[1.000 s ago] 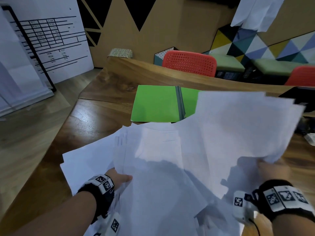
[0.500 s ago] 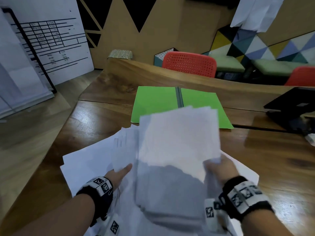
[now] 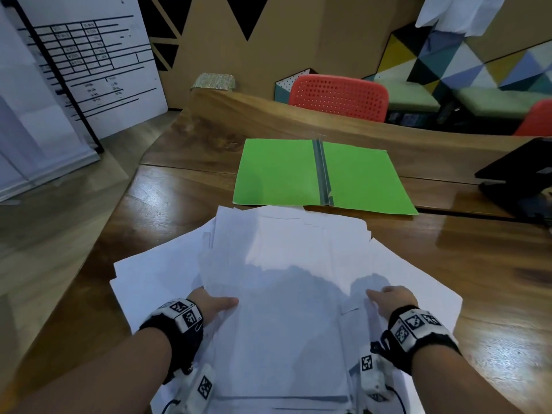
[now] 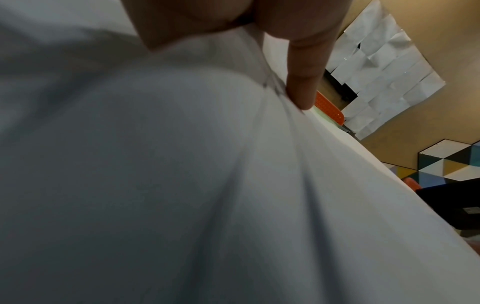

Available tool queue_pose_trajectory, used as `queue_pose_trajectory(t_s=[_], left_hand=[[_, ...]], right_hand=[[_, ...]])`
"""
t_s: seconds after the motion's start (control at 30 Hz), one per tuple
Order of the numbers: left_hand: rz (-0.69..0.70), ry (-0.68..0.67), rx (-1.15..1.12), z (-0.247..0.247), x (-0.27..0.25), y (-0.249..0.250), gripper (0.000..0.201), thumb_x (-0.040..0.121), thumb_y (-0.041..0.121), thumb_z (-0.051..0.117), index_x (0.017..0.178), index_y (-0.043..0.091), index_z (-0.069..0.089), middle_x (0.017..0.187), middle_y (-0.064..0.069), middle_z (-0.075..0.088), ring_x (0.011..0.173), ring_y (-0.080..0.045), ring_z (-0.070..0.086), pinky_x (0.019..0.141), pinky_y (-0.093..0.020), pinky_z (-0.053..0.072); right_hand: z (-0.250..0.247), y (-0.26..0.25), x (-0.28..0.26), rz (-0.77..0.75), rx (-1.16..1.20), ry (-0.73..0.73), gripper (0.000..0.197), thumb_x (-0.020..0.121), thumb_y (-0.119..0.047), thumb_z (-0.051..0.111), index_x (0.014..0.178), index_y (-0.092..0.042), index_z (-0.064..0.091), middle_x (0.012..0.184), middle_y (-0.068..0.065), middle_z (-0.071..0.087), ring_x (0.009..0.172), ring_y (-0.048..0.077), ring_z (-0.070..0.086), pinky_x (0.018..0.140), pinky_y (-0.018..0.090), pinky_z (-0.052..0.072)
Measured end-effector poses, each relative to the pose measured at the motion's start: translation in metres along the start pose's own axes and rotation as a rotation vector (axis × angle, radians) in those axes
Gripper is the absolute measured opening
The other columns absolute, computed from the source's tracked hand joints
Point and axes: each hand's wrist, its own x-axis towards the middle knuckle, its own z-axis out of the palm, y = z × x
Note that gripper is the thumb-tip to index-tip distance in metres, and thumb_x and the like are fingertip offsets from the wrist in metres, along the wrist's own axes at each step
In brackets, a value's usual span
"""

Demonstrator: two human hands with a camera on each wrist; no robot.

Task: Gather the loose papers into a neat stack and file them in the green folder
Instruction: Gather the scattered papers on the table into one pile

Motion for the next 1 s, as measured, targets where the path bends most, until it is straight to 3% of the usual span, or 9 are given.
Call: queue_pose_trajectory(t_s=[0.1,0.17,0.3,0.37,0.47,0.6,0.73,0.83,1.0], left_hand=[[0.003,-0.009,0.022,0.001,-0.002,0.004,0.046,0.077,0.018,0.073,0.118,0.001,0.059,0.124,-0.017,0.062,0.116,-0.032,0.057,0.092,-0.031,0.041],[-0.001,-0.017,0.035,0.001,-0.003,0.005,0.047,0.078,0.019,0.071,0.12,0.002,0.058,0.125,-0.016,0.061,0.117,-0.032,0.056,0.091,-0.03,0.04],[-0.002,-0.016,0.04,0.001,-0.005,0.005,0.048,0.078,0.02,0.071,0.121,0.002,0.057,0.126,-0.016,0.061,0.118,-0.032,0.055,0.096,-0.033,0.041],[-0.011,-0.015,0.036,0.0,-0.005,0.005,0.048,0.078,0.019,0.071,0.121,0.002,0.057,0.124,-0.015,0.061,0.117,-0.031,0.056,0.094,-0.031,0.041],[-0.032,-0.023,0.038,-0.001,-0.005,0.005,0.051,0.076,0.022,0.073,0.12,0.002,0.057,0.125,-0.016,0.062,0.115,-0.031,0.057,0.096,-0.033,0.043],[-0.027,-0.009,0.049,-0.001,-0.007,0.007,0.049,0.077,0.021,0.072,0.12,0.001,0.057,0.125,-0.016,0.061,0.115,-0.032,0.057,0.091,-0.03,0.041],[-0.017,-0.011,0.05,0.0,-0.008,0.007,0.048,0.078,0.019,0.071,0.12,0.002,0.058,0.125,-0.017,0.061,0.117,-0.032,0.056,0.091,-0.03,0.04],[-0.015,-0.012,0.045,-0.001,-0.01,0.006,0.048,0.077,0.02,0.072,0.119,0.002,0.059,0.124,-0.018,0.062,0.114,-0.032,0.057,0.092,-0.031,0.042],[-0.017,-0.013,0.045,-0.001,-0.011,0.008,0.046,0.078,0.018,0.071,0.119,0.001,0.058,0.123,-0.019,0.062,0.115,-0.032,0.057,0.085,-0.027,0.039]], right_hand=[[0.0,0.0,-0.002,-0.014,-0.122,-0.063,0.045,0.089,-0.032,0.052,0.125,-0.005,0.056,0.135,0.011,0.054,0.123,0.027,0.051,0.103,0.031,0.04],[-0.012,0.004,-0.001,0.048,-0.128,0.006,0.044,0.093,-0.033,0.043,0.124,-0.004,0.055,0.134,0.012,0.054,0.124,0.027,0.05,0.1,0.03,0.039],[-0.038,0.042,0.007,0.193,-0.04,0.114,0.038,0.084,-0.029,0.052,0.101,0.002,0.062,0.096,0.019,0.062,0.093,0.035,0.061,0.082,0.037,0.048],[-0.042,0.05,0.004,0.219,-0.055,0.12,0.035,0.084,-0.03,0.051,0.093,0.002,0.06,0.089,0.016,0.062,0.082,0.031,0.057,0.071,0.033,0.043],[-0.041,0.047,0.0,0.199,-0.063,0.125,0.036,0.088,-0.029,0.047,0.102,0.003,0.058,0.101,0.021,0.061,0.081,0.029,0.05,0.069,0.031,0.037],[-0.039,0.051,-0.002,0.241,0.146,0.129,0.041,0.08,-0.029,0.062,0.103,0.004,0.056,0.073,0.01,0.053,0.064,0.027,0.053,0.058,0.033,0.043],[-0.031,0.058,-0.004,0.286,0.296,0.029,0.066,0.068,-0.032,0.075,0.12,0.001,0.05,0.092,0.02,0.059,0.081,0.044,0.062,0.075,0.053,0.055],[-0.036,0.049,-0.018,0.215,0.261,0.07,0.054,0.076,-0.021,0.071,0.119,0.007,0.052,0.094,0.019,0.059,0.084,0.038,0.06,0.078,0.046,0.053],[-0.068,0.039,-0.038,-0.034,0.304,0.359,0.026,0.085,-0.01,0.057,0.105,0.006,0.057,0.08,0.018,0.057,0.071,0.032,0.052,0.065,0.036,0.041]])
